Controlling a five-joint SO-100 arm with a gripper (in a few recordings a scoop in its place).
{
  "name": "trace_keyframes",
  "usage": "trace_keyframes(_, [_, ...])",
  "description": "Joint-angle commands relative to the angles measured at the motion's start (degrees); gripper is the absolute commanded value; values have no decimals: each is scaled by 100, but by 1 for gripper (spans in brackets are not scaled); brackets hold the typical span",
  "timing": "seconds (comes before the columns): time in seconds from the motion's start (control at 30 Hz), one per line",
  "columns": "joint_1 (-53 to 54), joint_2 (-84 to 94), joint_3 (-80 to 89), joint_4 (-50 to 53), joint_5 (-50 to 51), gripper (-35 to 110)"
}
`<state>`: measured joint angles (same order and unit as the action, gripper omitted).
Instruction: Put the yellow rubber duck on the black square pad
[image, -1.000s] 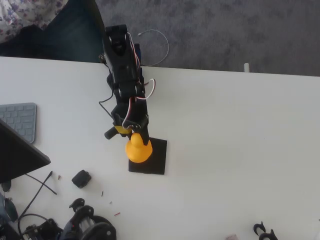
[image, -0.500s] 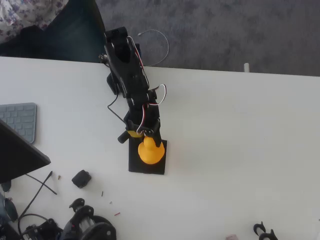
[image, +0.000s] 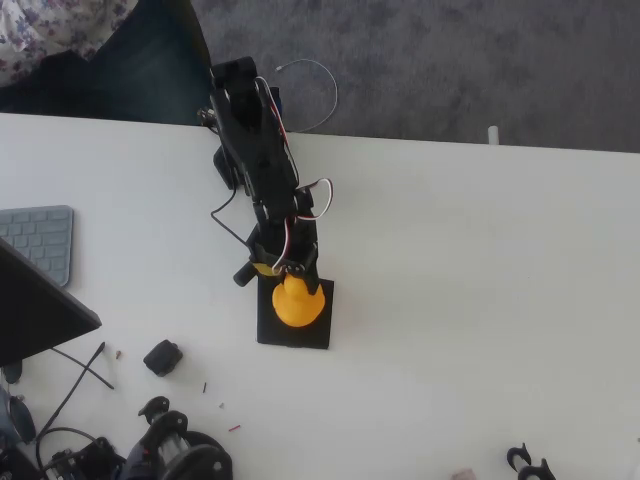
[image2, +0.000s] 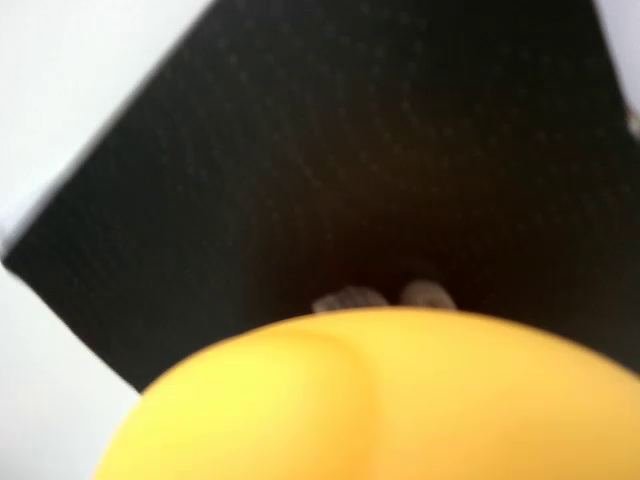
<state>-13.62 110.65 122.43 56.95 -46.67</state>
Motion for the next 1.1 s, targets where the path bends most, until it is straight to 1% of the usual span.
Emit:
trace_keyframes(0.0, [255,35,9,-202,-79,5])
trace_keyframes(0.13, [369,70,18,-316,-88,6])
trace_keyframes(0.23, [316,97,18,-316,-97,9])
trace_keyframes(0.33, [299,97,18,-299,-132,17])
trace_keyframes(0.4, [299,97,18,-264,-299,24])
trace_keyframes(0.5, [308,79,18,-255,-580,31])
trace_keyframes(0.87, [308,343,-18,-211,-624,31])
trace_keyframes(1.07, [299,1547,-211,562,-633,31])
